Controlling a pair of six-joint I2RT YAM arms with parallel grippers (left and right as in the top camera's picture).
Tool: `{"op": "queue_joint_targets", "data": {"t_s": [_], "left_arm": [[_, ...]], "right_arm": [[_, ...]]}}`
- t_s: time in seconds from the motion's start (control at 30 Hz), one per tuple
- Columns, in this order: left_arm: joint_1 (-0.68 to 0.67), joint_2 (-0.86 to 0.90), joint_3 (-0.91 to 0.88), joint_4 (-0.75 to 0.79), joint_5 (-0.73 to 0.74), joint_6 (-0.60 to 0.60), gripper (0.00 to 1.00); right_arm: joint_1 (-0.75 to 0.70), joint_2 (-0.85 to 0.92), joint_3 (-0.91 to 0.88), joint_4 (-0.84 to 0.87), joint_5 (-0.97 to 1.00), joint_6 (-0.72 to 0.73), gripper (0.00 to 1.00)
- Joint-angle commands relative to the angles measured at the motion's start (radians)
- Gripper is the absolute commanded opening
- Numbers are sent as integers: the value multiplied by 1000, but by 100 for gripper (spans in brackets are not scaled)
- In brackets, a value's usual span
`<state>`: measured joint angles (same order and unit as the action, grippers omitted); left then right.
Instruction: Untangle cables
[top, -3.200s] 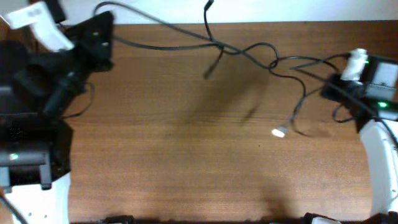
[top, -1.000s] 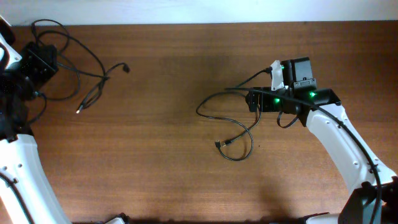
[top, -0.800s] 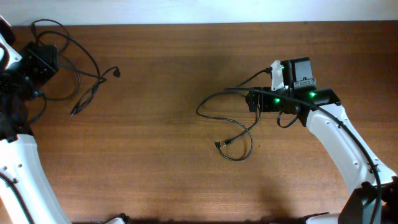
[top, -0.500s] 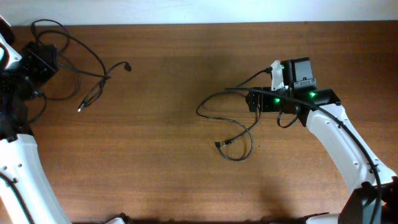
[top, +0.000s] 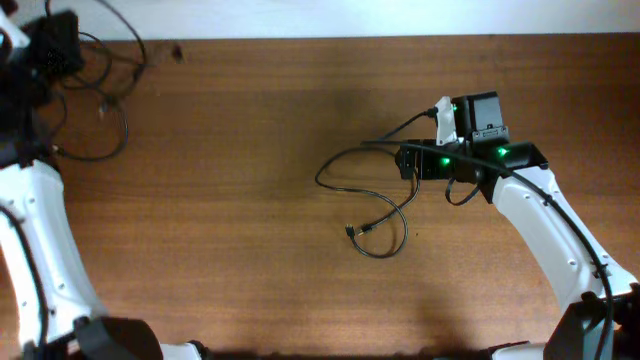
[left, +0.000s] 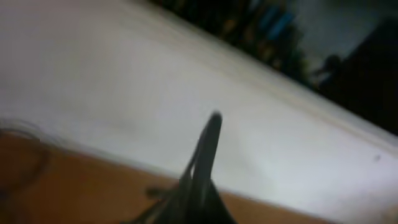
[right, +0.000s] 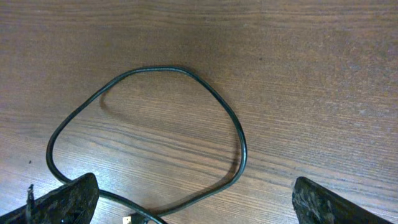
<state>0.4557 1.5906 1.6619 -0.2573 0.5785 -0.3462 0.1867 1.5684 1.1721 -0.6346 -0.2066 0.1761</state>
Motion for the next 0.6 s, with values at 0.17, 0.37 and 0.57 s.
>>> {"op": "queue_joint_targets", "data": {"t_s": [0.17,0.37,0.57], "left_arm": [[-100,323,14,71,-21,206,1],[-99,520,14,-55,-314,206,0],[-100,561,14,-59,-313,206,1]], "right_arm": [[3,6,-4,2,6,-7,99],[3,6,-4,2,6,-7,99],[3,6,-4,2,6,-7,98]]}}
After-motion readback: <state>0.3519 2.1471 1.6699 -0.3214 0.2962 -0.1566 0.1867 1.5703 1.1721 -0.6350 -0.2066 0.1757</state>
